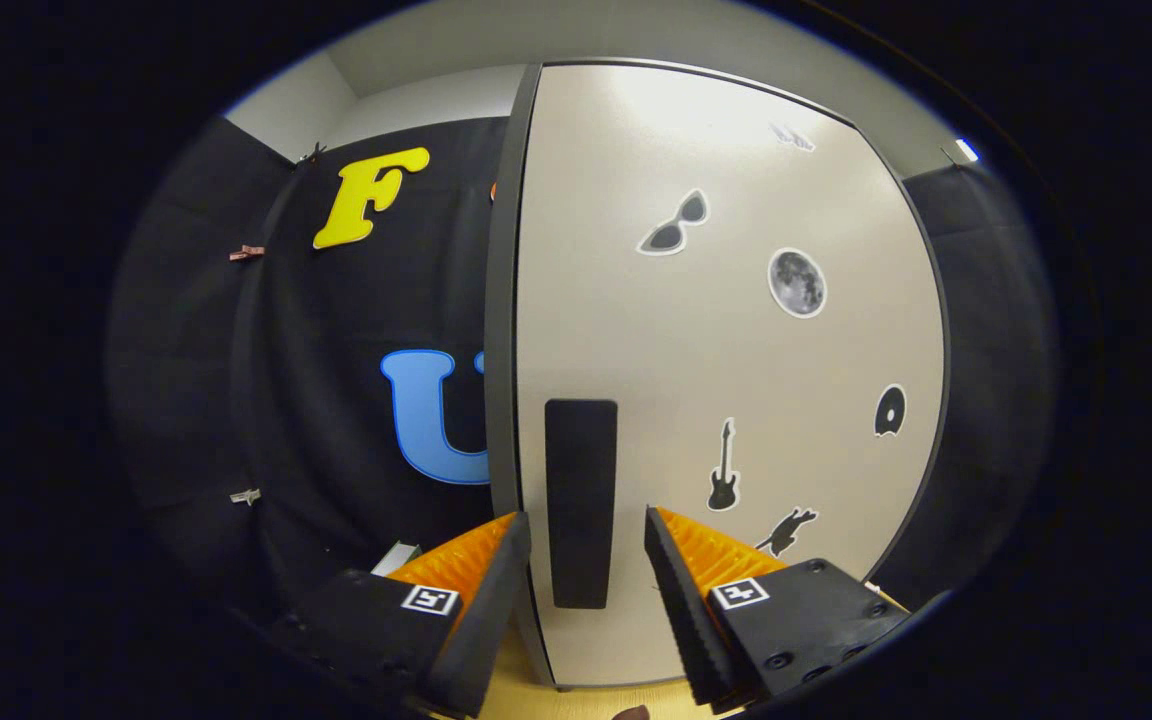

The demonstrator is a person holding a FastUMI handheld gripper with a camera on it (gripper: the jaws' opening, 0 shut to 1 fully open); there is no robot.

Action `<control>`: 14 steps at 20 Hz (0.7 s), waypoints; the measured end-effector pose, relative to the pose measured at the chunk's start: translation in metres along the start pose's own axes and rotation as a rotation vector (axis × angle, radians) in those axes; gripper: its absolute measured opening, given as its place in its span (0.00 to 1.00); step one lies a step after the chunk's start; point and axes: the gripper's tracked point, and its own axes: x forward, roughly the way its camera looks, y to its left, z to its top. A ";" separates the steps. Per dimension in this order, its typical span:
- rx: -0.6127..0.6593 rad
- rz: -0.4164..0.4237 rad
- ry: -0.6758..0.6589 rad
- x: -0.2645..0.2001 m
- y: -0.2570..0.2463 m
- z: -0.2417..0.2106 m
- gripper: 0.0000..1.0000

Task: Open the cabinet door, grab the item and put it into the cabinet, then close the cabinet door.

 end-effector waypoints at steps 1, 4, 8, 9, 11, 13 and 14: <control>0.010 0.008 0.011 0.004 0.004 -0.004 0.64; 0.030 -0.026 -0.013 0.008 -0.002 -0.003 0.47; 0.025 0.003 -0.005 0.009 -0.002 -0.005 0.29; 0.019 0.010 0.003 0.008 -0.003 -0.006 0.25; 0.015 0.026 0.011 0.008 -0.003 -0.007 0.21; 0.028 0.038 0.023 0.002 -0.003 -0.007 0.21; 0.022 0.045 0.019 -0.002 -0.003 -0.006 0.21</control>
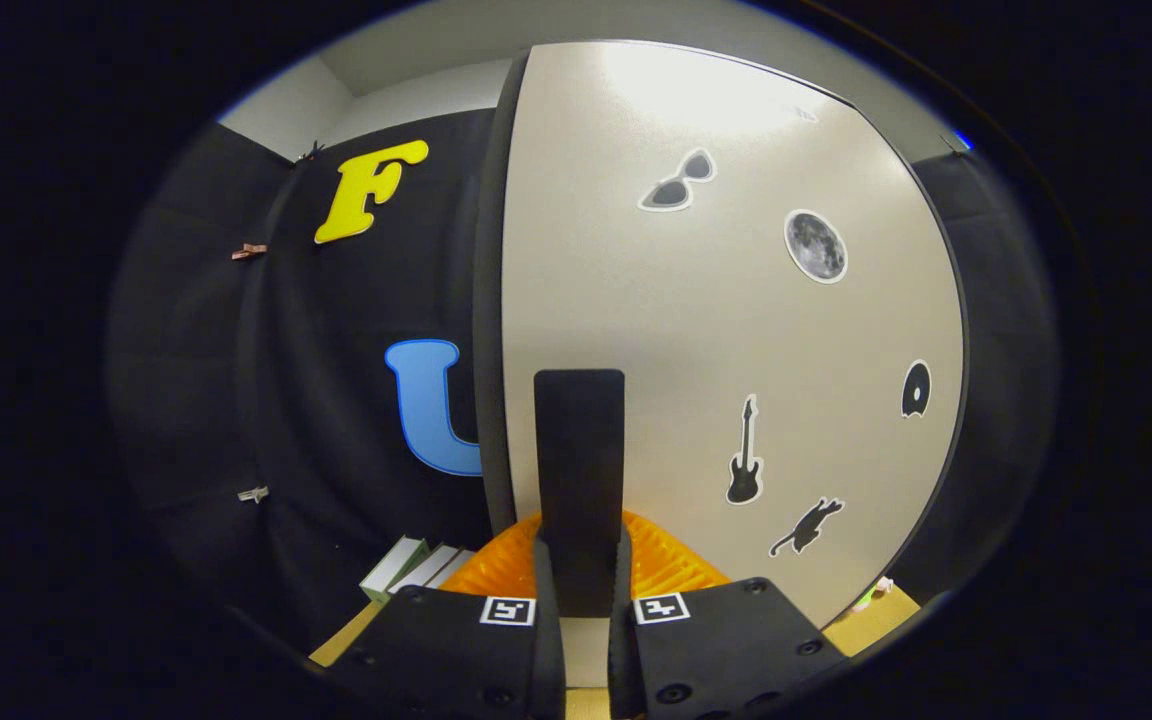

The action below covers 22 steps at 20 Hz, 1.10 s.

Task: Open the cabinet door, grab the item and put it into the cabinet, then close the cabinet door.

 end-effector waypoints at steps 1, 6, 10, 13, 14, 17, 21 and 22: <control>0.001 0.006 0.001 -0.005 -0.001 0.000 0.21; 0.024 0.057 0.012 -0.042 -0.008 0.000 0.21; 0.026 0.097 0.021 -0.076 -0.018 0.003 0.21; 0.031 0.113 0.030 -0.103 -0.028 0.003 0.21; 0.031 0.116 0.031 -0.111 -0.033 0.004 0.21; 0.036 0.124 0.041 -0.138 -0.049 0.005 0.21; 0.034 0.114 0.044 -0.170 -0.077 0.007 0.21; 0.035 0.104 0.042 -0.177 -0.086 0.008 0.20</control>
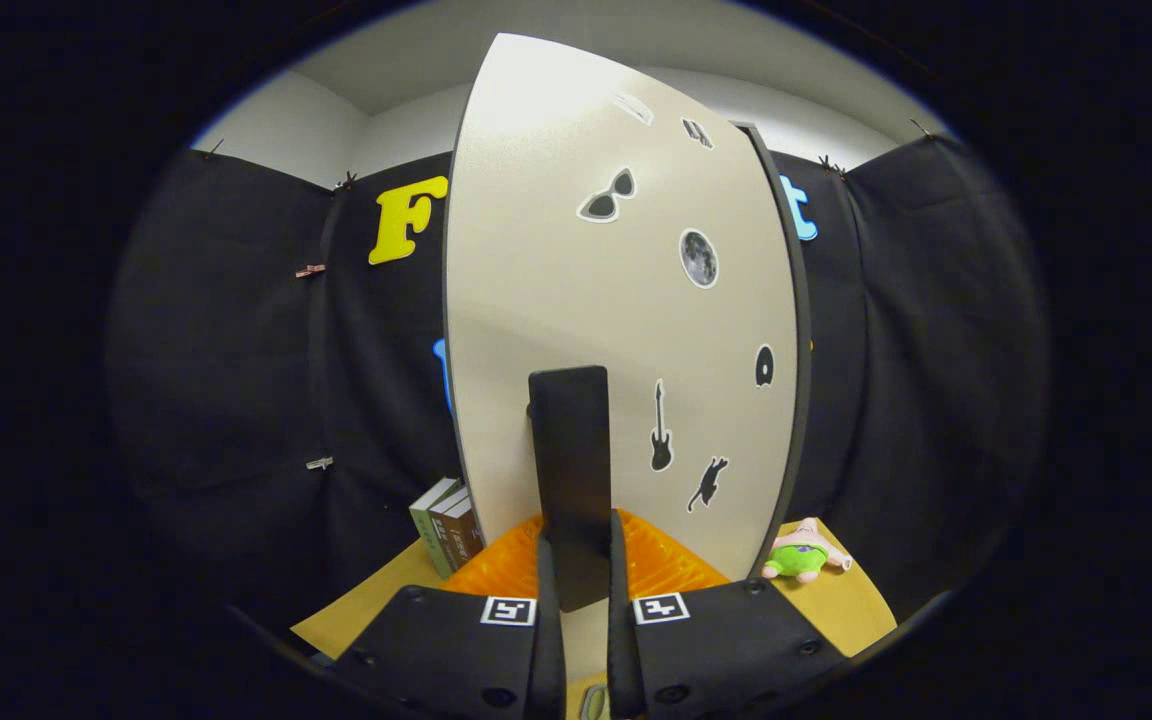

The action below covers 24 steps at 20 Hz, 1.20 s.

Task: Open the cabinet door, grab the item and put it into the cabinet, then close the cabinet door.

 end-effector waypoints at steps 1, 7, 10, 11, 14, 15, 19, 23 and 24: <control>0.000 -0.013 -0.001 -0.008 -0.009 0.000 0.20; -0.047 -0.146 -0.014 -0.049 -0.072 0.005 0.19; -0.026 -0.205 -0.027 -0.063 -0.102 0.008 0.19; -0.010 -0.220 -0.029 -0.069 -0.113 0.007 0.19; 0.010 -0.225 -0.033 -0.079 -0.130 0.004 0.18; 0.006 -0.233 -0.033 -0.085 -0.139 0.005 0.18; -0.014 -0.296 -0.061 -0.101 -0.174 0.015 0.13; -0.020 -0.371 -0.080 -0.117 -0.205 0.021 0.13; -0.010 -0.366 -0.083 -0.120 -0.204 0.021 0.13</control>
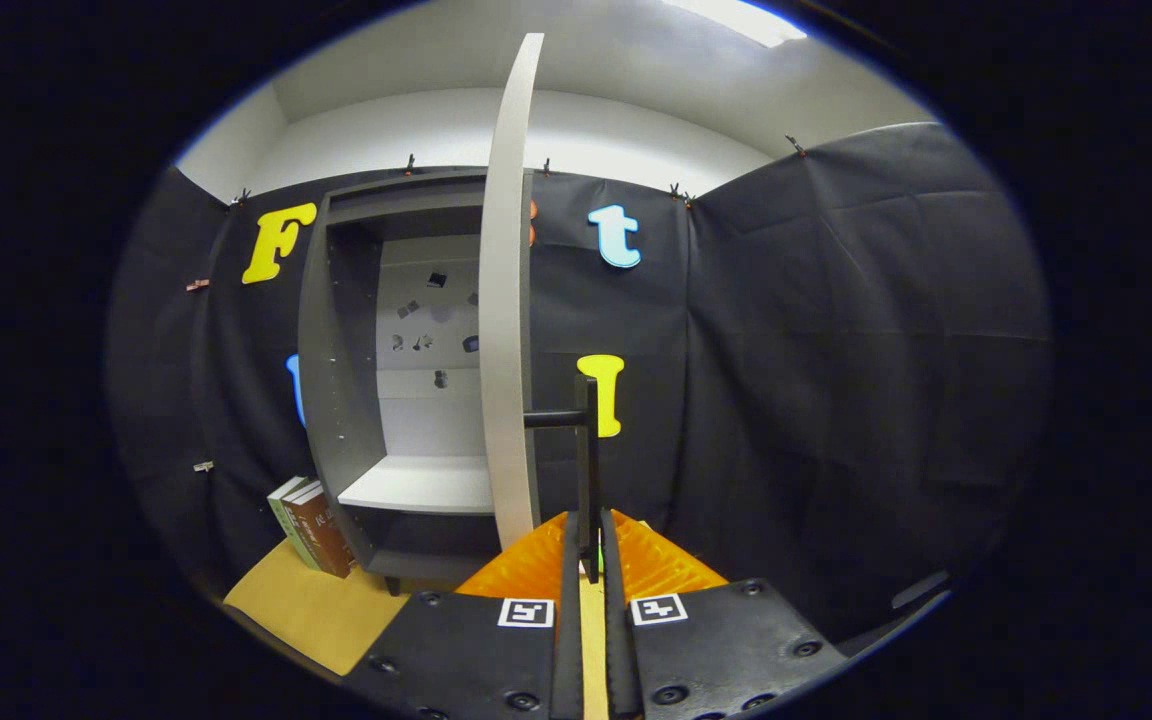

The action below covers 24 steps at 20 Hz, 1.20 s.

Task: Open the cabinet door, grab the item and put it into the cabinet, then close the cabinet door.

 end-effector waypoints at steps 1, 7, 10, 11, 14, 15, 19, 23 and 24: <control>0.008 0.012 0.003 -0.003 0.004 -0.001 0.13; -0.014 -0.002 -0.085 -0.032 0.017 0.024 0.19; -0.035 0.091 -0.167 -0.047 0.061 0.038 0.47; -0.058 0.127 -0.191 -0.050 0.075 0.037 0.60; -0.134 0.234 -0.158 -0.047 0.126 0.003 0.96; -0.115 0.301 -0.090 -0.047 0.150 -0.019 0.97; -0.022 0.335 0.225 -0.024 0.192 -0.133 0.98; -0.037 0.290 0.460 0.000 0.194 -0.259 0.98; -0.043 0.286 0.512 0.001 0.193 -0.289 0.98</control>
